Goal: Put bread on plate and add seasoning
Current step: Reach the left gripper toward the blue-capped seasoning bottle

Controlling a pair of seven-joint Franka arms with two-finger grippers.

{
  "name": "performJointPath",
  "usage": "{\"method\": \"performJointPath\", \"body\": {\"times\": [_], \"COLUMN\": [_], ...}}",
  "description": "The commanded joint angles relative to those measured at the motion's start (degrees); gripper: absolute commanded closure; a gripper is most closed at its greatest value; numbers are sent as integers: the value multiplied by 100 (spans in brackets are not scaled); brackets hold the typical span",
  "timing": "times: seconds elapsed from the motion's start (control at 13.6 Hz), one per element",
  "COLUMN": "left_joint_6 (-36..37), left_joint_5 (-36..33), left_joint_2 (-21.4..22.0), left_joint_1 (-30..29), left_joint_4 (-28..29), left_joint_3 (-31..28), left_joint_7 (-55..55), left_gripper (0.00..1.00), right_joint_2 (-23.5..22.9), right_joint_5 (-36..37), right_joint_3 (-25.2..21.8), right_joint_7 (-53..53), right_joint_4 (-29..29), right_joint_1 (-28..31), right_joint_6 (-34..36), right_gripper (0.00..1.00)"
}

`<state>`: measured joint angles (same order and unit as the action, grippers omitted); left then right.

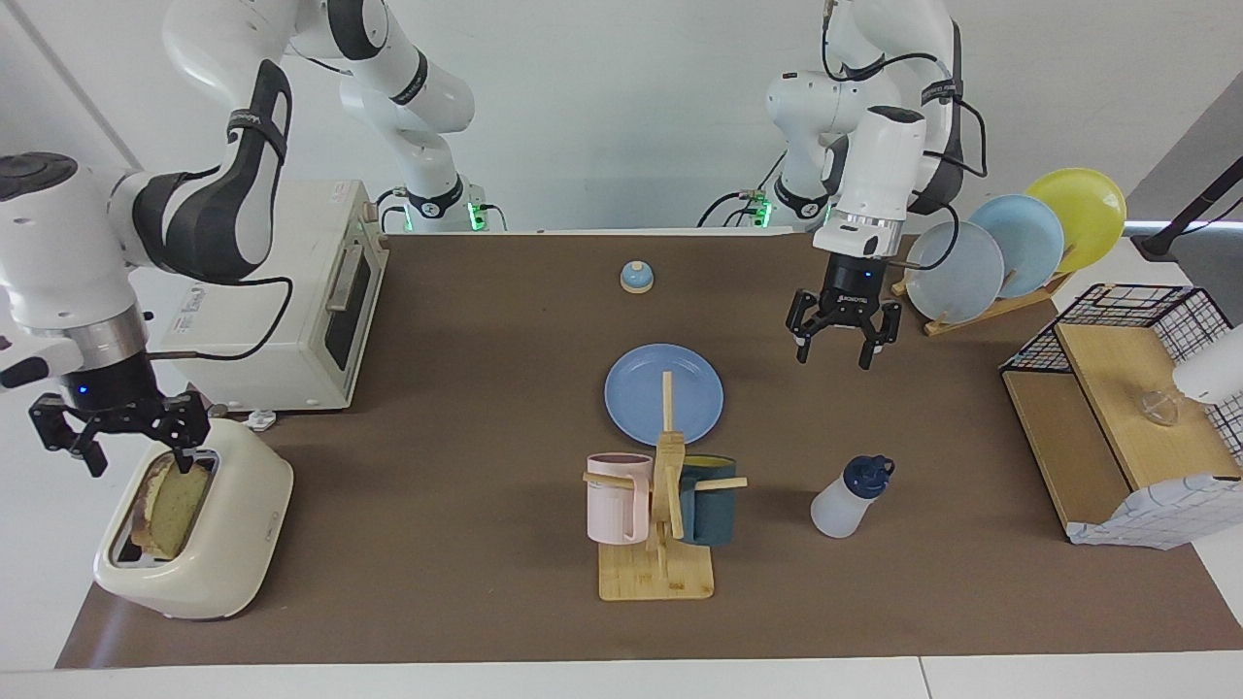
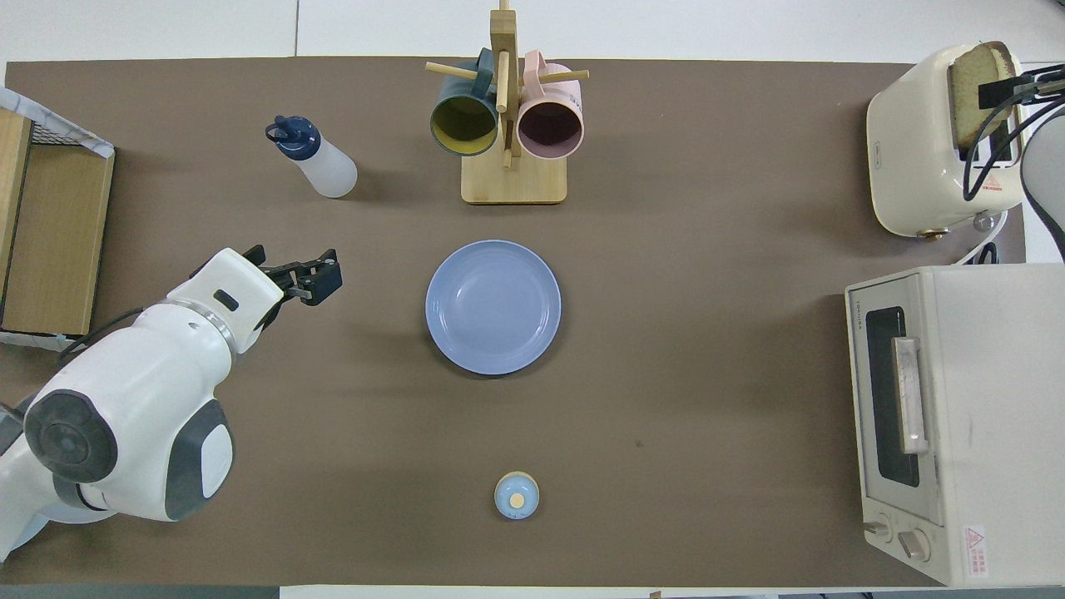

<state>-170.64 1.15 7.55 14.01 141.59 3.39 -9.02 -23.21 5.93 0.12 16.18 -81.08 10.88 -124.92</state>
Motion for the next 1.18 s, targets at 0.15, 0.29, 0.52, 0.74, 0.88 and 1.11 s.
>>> {"method": "performJointPath", "body": {"times": [0.15,0.29,0.52,0.74,0.88,1.11], "left_joint_6": [-1303,-1856,-2437,-2755,-2817,-2940], "left_joint_5": [-53,-27,17,61,61,79], "left_joint_2": [-639,-1034,-1430,-1835,-2002,-2266], "left_joint_1": [67,67,67,137,164,408], "left_joint_4": [141,123,88,-70,-219,-429], "left_joint_3": [-49,-58,-67,-102,-111,-329], "left_joint_7": [-65,-65,-56,-38,-29,-21], "left_gripper": [0,0,0,0,0,0], "right_joint_2": [-69,-96,-175,-193,-193,-175], "right_joint_5": [31,22,40,373,391,444], "right_joint_3": [93,93,93,102,102,102], "right_joint_7": [227,236,385,438,465,482], "right_joint_4": [75,58,66,58,57,92], "right_joint_1": [28,28,28,20,11,-103], "right_joint_6": [29,-67,-235,-427,-384,-323], "right_gripper": [48,48,48,57,82,100]}}
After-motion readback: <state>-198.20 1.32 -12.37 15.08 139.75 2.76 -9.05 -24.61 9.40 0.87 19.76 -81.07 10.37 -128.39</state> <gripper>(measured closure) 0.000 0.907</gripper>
